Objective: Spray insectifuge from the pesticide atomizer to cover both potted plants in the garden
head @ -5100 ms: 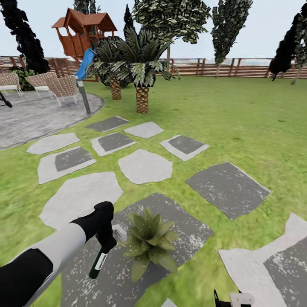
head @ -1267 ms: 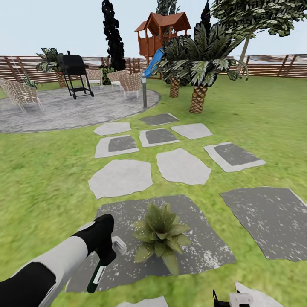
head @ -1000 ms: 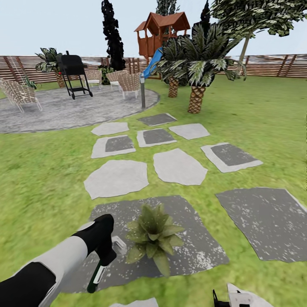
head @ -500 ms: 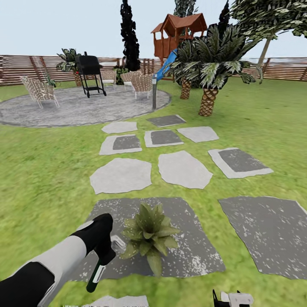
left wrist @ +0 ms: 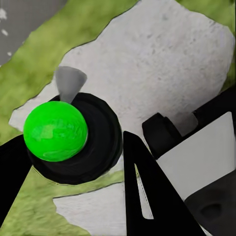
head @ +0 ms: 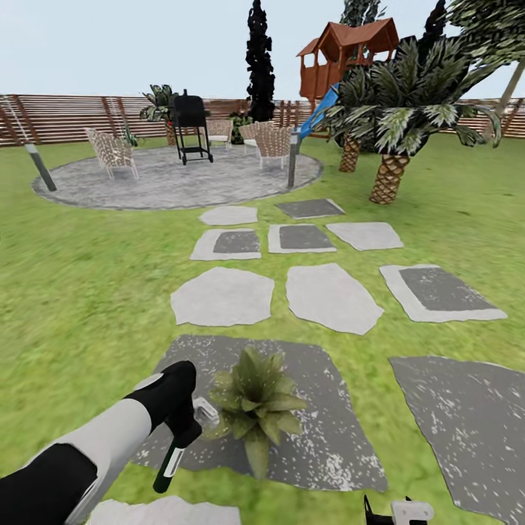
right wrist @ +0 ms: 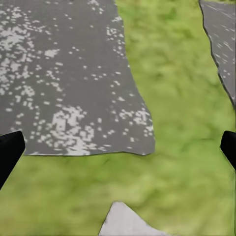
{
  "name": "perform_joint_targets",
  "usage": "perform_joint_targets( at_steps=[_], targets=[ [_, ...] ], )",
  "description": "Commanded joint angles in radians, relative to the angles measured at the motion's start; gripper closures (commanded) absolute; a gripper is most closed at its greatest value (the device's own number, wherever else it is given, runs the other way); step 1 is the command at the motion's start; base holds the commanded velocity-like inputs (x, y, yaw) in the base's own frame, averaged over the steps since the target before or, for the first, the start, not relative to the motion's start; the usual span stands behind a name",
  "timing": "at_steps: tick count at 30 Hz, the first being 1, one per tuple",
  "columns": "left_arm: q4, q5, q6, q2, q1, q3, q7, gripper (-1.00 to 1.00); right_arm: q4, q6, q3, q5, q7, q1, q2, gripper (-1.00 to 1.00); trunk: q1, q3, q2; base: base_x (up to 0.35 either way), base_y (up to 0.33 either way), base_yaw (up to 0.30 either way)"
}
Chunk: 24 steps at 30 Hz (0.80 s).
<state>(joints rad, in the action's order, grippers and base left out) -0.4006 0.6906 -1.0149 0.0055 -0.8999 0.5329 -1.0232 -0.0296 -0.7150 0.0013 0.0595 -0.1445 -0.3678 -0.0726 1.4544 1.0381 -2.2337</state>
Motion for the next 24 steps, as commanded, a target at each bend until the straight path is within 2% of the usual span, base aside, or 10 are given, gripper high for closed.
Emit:
perform_joint_targets(
  at_steps=[1,6,13,17,24],
  targets=[
    [-0.002,0.009,-0.006,-0.001,-0.007,0.003,-0.011,1.0,0.0,-0.001,0.0,0.006,-0.006,0.0,0.0,-1.0,0.0,0.001,0.0,0.041,-0.278,0.071],
    [-0.003,0.008,-0.008,-0.001,-0.044,0.004,-0.016,1.0,0.0,-0.001,0.0,0.008,-0.006,0.0,-0.001,-1.0,0.0,0.001,0.0,0.009,-0.218,0.016],
    [-0.001,0.003,-0.01,-0.004,-0.102,0.005,-0.028,1.0,-0.001,-0.001,0.0,0.005,-0.007,0.0,-0.001,-1.0,0.0,0.001,0.0,0.0,-0.013,0.0],
    [-0.001,0.001,-0.01,-0.004,-0.108,0.004,-0.03,1.0,-0.001,-0.001,0.0,0.005,-0.007,-0.001,-0.001,-1.0,0.0,0.001,0.0,0.0,-0.002,0.016],
    [0.0,0.0,-0.01,-0.007,-0.106,0.005,-0.031,1.0,0.0,-0.001,0.0,0.005,-0.007,0.0,-0.001,-1.0,0.0,0.001,0.0,0.027,-0.228,0.242]
  ],
)
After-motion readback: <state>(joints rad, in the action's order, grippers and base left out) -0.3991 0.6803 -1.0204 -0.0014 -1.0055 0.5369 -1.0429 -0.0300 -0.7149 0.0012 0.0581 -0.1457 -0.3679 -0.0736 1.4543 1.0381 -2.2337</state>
